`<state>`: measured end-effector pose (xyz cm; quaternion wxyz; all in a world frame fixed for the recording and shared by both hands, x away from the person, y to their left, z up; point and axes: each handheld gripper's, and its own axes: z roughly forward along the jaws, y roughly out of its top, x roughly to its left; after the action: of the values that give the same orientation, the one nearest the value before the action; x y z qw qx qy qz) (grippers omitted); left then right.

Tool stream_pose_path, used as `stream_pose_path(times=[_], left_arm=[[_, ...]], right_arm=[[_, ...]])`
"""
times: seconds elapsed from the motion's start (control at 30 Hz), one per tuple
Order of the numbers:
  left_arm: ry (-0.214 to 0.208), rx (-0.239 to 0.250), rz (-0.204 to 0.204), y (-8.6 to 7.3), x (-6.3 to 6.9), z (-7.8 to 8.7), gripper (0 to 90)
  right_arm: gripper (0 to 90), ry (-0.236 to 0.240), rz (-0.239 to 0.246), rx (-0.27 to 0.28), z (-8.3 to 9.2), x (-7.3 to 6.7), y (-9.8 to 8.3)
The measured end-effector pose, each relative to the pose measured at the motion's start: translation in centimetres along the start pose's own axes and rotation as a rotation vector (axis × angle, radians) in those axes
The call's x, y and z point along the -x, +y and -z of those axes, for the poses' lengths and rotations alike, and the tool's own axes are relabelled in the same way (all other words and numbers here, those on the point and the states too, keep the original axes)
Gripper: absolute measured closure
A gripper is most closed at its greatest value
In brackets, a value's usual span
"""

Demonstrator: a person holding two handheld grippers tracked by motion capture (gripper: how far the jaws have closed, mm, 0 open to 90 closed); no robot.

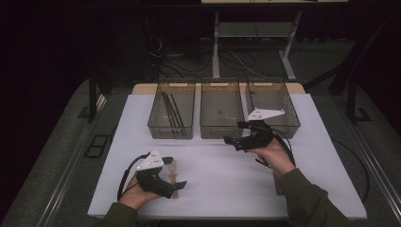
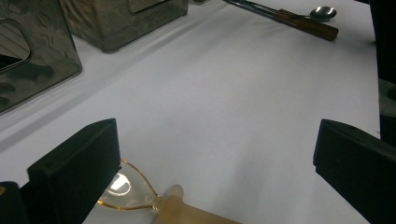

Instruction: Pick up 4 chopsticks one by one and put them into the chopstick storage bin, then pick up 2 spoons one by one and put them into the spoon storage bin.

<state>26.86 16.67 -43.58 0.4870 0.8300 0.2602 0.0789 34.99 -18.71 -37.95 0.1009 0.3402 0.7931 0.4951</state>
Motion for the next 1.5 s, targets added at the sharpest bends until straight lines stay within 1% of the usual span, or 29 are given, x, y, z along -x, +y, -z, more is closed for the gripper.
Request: stream_pose_path(times=[0.03, 0.1, 0.3, 0.4, 0.5, 0.6, 0.8, 0.93, 1.03, 1.13, 1.27, 1.33, 1.5], left_arm=[[0.001, 0.003, 0.001, 0.0, 0.0, 0.0, 0.0], [0.003, 0.001, -0.001, 0.0, 0.0, 0.0, 0.0], [0.011, -0.006, -0.008, 0.1, 0.2, 0.1, 0.0], [0.013, 0.004, -0.008, 0.1, 0.3, 0.1, 0.0], [0.015, 0.000, -0.011, 0.1, 0.2, 0.2, 0.0], [0.015, 0.003, -0.012, 0.1, 0.3, 0.2, 0.0], [0.019, 0.000, -0.011, 0.1, 0.3, 0.2, 0.0], [0.023, -0.002, -0.006, 0.1, 0.3, 0.3, 0.0], [0.027, 0.000, -0.010, 0.1, 0.3, 0.5, 0.0], [0.030, 0.004, -0.005, 0.0, 0.2, 0.5, 0.0], [0.035, 0.002, -0.006, 0.0, 0.0, 0.6, 0.0], [0.034, 0.007, -0.009, 0.0, -0.2, 0.6, 0.0], [0.035, 0.013, -0.005, 0.1, -0.6, 0.7, 0.0]], right_arm=[[13.9, 0.002, -0.009, 0.007, 0.3, 0.0, -0.4], [13.9, 0.002, -0.006, -0.002, 0.8, 0.1, -0.9], [13.9, 0.003, -0.013, 0.012, 2.4, 0.4, -2.4], [13.9, -0.004, -0.011, 0.010, 3.4, 0.5, -3.2], [13.9, -0.013, -0.018, 0.008, 4.3, 0.8, -3.9], [13.9, -0.028, -0.013, -0.001, 5.2, 1.1, -4.6], [13.9, -0.048, -0.030, 0.001, 7.0, 1.9, -5.9], [13.8, -0.061, -0.045, 0.015, 8.2, 2.4, -6.7], [13.8, -0.074, -0.047, 0.025, 8.9, 2.7, -7.3], [13.8, -0.089, -0.056, 0.014, 9.6, 3.1, -8.1], [13.8, -0.101, -0.070, 0.012, 10.5, 3.4, -9.2], [13.8, -0.103, -0.070, 0.004, 10.9, 3.6, -9.8], [13.8, -0.101, -0.099, -0.005, 12.2, 4.1, -10.9]])
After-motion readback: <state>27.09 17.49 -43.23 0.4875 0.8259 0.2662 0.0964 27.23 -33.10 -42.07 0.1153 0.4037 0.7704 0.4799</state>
